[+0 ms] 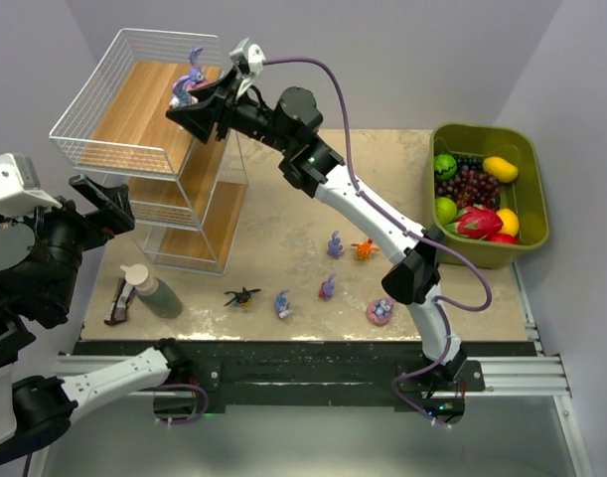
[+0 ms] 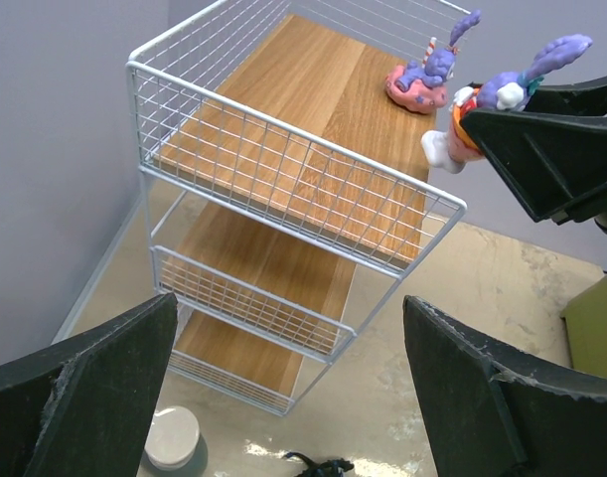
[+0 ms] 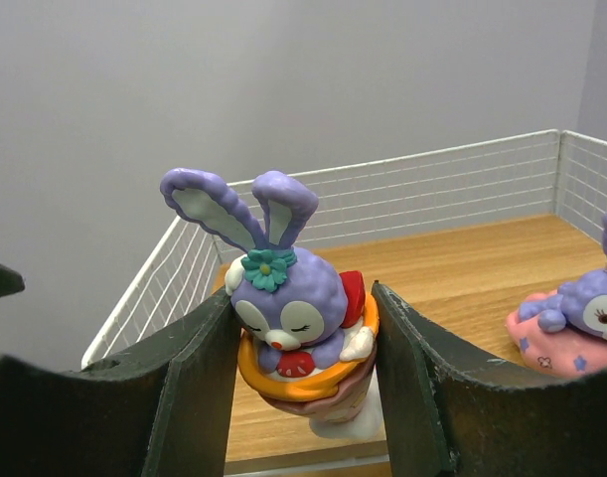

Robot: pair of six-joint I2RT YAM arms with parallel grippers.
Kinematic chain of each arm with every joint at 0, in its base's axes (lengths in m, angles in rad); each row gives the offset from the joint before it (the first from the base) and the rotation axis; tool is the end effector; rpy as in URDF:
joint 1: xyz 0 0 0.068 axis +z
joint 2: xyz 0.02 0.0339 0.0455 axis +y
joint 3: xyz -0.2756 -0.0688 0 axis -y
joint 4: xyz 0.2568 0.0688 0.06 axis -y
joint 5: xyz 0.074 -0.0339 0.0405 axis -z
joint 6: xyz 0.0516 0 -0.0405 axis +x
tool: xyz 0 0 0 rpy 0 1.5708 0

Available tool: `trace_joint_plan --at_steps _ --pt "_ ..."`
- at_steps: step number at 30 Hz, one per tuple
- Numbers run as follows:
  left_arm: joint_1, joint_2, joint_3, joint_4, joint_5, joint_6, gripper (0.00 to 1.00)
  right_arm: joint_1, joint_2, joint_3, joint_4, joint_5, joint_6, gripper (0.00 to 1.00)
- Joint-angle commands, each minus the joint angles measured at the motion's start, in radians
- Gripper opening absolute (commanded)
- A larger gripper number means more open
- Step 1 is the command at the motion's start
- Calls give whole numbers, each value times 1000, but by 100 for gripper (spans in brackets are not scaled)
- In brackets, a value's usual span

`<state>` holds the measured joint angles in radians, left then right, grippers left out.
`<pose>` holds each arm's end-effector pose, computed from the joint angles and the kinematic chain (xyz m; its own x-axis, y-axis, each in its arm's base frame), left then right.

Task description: Place and organize the plastic toys onto the shelf

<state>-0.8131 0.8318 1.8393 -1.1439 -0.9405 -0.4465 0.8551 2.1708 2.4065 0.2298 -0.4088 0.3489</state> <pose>0.0469 0.0111 0.5522 -0.0317 -0.3369 -0.9410 -0.1503 0.9324 -0.3287 0.3255 0.4057 0.5137 -0.0396 0.4325 -0.9008 -0.9704 0.1981 0.1378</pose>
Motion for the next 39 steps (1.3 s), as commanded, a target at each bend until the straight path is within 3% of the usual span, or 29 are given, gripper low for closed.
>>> trace_joint_plan --at_steps 1,15,39 --pt "-1 30 -6 35 -37 -15 100 -8 17 62 97 59 70 6" --pt "-1 43 -37 41 -55 -12 99 4 93 103 108 180 94 8" --pt "-1 29 -34 26 -106 9 100 33 139 140 105 235 68 36"
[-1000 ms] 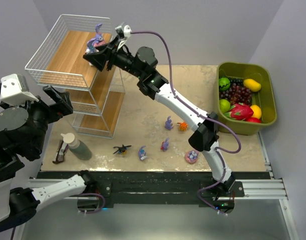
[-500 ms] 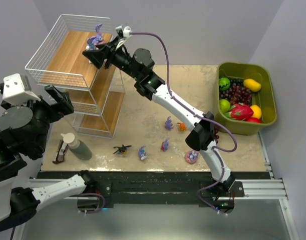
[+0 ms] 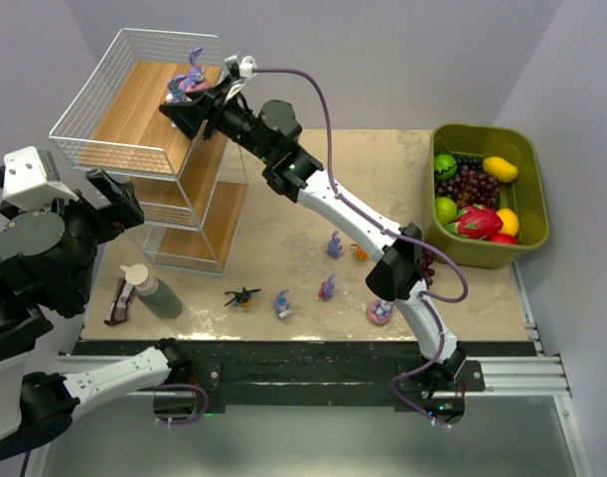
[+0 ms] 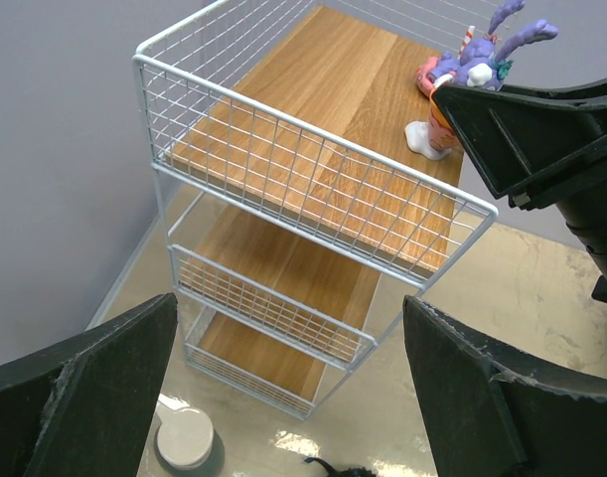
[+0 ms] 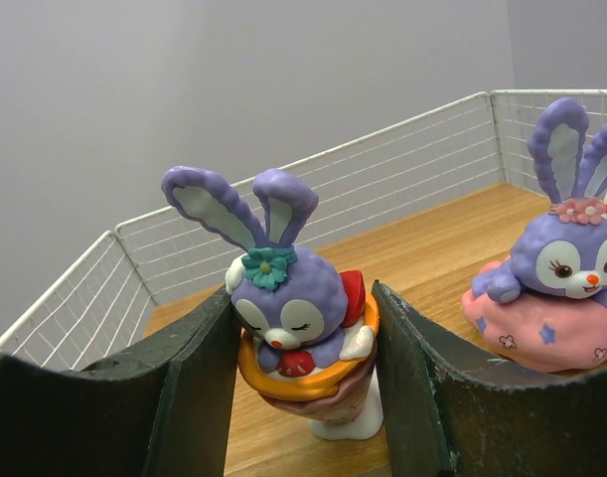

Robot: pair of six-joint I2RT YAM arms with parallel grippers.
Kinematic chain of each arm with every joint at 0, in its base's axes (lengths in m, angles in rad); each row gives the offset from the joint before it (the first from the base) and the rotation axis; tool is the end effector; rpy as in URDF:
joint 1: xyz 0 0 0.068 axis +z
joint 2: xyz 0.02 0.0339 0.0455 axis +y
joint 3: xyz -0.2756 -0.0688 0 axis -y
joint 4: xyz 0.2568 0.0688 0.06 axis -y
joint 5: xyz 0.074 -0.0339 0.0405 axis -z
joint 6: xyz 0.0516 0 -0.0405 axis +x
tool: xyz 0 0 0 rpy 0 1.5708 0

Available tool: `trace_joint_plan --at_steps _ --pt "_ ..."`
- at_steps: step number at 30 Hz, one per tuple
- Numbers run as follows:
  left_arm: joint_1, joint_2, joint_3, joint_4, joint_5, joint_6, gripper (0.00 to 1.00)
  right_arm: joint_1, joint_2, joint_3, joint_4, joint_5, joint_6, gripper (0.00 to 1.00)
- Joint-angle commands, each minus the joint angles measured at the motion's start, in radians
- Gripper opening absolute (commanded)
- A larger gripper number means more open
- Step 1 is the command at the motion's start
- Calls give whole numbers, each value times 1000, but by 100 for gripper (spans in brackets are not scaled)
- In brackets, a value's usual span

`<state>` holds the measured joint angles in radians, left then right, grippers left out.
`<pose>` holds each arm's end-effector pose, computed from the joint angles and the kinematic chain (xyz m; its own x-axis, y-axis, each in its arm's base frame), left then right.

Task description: Place and organize the plastic toys onto the shelf

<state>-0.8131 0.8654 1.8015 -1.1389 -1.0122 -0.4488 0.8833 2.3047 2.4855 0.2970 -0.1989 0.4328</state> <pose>0.0624 -0.0023 0.5453 -0.0441 -0.2880 -0.9566 -0.2275 0.9353 -0.2711 0.3456 0.4370 0.4806 -0.0995 0.5266 -0.8442 -0.9112 0.2926 0.2900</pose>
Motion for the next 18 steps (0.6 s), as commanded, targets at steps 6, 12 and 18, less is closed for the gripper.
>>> trace_joint_plan --at_steps 6,12,18 --pt "-1 -6 2 18 -34 13 100 6 10 64 37 38 -23 47" --pt "-1 -6 1 16 -34 12 99 6 10 62 42 18 -43 61" --pt "-1 -5 1 7 -31 7 99 6 9 55 57 6 -46 67"
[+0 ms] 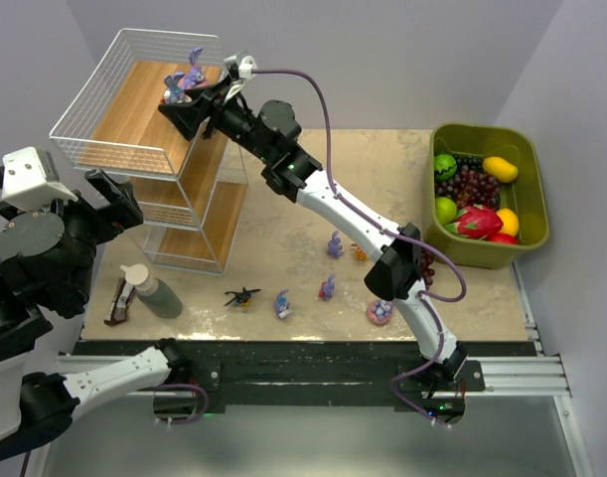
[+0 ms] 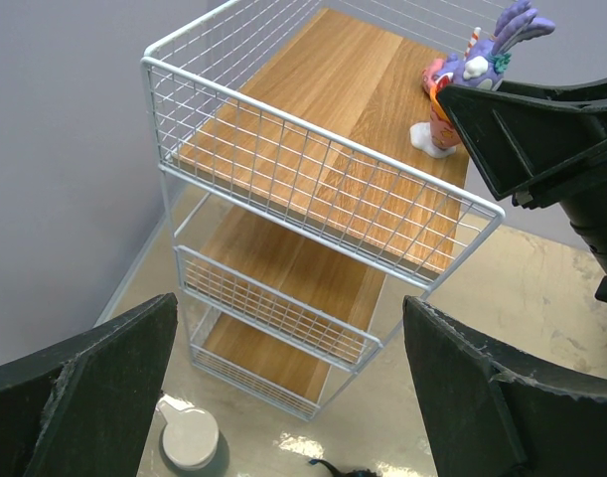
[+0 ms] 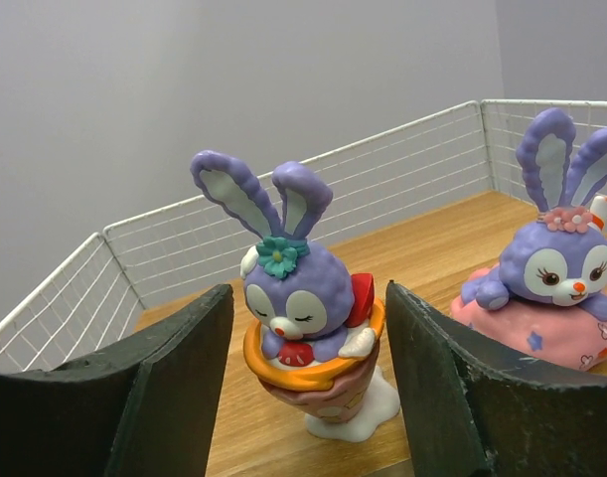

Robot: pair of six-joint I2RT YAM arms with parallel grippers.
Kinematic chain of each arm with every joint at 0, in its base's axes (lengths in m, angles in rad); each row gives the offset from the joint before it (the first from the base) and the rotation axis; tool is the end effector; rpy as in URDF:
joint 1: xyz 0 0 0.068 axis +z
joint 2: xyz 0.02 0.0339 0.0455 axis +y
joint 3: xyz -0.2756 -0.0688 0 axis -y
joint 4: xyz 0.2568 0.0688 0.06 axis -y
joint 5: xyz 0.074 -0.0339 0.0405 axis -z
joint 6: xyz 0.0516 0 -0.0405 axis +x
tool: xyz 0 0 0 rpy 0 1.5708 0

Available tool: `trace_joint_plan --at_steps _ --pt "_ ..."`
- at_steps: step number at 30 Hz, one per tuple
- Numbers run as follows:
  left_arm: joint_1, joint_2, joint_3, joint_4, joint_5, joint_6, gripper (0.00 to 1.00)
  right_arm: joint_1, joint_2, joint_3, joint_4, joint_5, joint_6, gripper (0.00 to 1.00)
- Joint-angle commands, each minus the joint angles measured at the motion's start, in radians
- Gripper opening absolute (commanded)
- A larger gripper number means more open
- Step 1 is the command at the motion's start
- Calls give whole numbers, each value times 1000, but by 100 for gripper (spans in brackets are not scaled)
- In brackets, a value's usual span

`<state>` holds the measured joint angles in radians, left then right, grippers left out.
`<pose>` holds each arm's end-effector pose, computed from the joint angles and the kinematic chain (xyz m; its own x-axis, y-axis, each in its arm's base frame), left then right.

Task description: Place and organize the plastic toys onto the shelf

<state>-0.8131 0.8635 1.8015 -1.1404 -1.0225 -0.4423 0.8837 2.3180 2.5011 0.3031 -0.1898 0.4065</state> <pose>0.0617 -0.0012 0.5453 -0.0410 -0.2813 -0.9587 -0.2362 0.9351 -0.2642 0.3471 0.4384 0.4797 -0.0698 0.5271 -0.8469 -0.9117 0.3109 0.2686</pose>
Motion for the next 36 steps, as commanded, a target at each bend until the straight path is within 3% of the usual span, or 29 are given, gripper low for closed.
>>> trace_joint_plan --at_steps 1,17,36 --pt "-1 -3 1 8 -21 1 100 6 -6 42 51 -3 -20 67" --pt "-1 -6 1 5 -18 2 99 8 -42 45 24 -4 -46 74" --pt "-1 0 4 56 1 57 100 6 -186 -116 -4 9 -87 79"
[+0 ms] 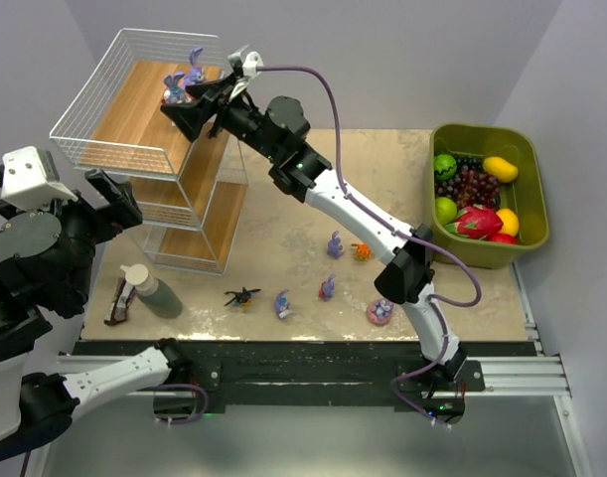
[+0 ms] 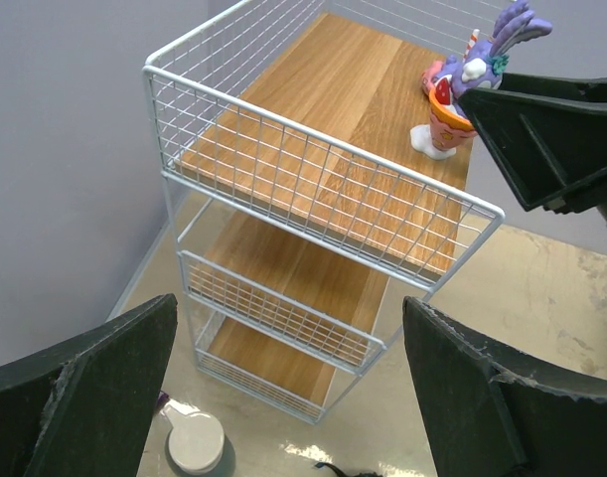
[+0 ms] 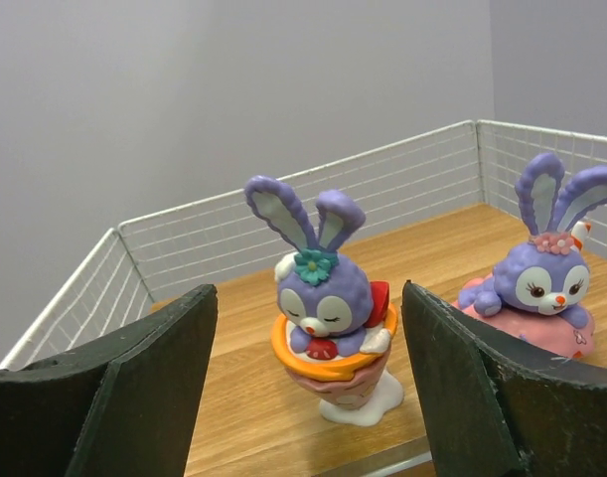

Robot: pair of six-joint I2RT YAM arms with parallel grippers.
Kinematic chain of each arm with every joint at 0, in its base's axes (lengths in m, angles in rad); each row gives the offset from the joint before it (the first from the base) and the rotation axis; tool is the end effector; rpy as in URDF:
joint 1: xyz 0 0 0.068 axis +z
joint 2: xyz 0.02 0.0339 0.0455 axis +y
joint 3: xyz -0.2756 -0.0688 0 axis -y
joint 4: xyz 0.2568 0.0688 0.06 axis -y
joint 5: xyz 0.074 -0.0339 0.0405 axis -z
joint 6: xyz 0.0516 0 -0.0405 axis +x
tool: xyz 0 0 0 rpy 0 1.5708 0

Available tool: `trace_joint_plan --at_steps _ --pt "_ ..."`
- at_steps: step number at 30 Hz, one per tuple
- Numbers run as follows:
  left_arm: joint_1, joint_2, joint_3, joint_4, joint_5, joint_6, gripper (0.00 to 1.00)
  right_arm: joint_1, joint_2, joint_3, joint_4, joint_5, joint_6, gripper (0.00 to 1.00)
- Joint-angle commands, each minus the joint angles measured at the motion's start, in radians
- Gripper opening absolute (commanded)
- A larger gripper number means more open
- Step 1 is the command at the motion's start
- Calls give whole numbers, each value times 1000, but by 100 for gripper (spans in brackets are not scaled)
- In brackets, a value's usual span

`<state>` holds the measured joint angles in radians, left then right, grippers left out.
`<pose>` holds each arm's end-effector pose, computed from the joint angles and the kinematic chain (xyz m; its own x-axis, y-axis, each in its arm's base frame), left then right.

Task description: Place and organize the plastic toys onto the shelf

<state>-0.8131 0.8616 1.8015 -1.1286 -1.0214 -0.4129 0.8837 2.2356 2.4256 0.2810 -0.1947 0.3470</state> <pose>0.0613 -0.0008 0.5465 -0.0393 -0.2634 -0.9639 -0.2316 0.9408 -0.2476 0.3360 0.4253 0.4944 -0.0245 0.4962 -0.8679 -0.9140 0.3406 0.2205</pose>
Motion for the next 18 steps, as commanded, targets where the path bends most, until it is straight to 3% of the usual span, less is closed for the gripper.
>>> trace_joint_plan --at_steps 1,9,18 --pt "-1 5 4 50 0 31 100 6 -116 -54 18 15 -31 79" --pt "-1 5 6 84 24 57 99 4 -299 -264 -8 27 -69 81" --pt "-1 25 -20 90 153 56 100 0 -603 -653 -249 125 -140 81"
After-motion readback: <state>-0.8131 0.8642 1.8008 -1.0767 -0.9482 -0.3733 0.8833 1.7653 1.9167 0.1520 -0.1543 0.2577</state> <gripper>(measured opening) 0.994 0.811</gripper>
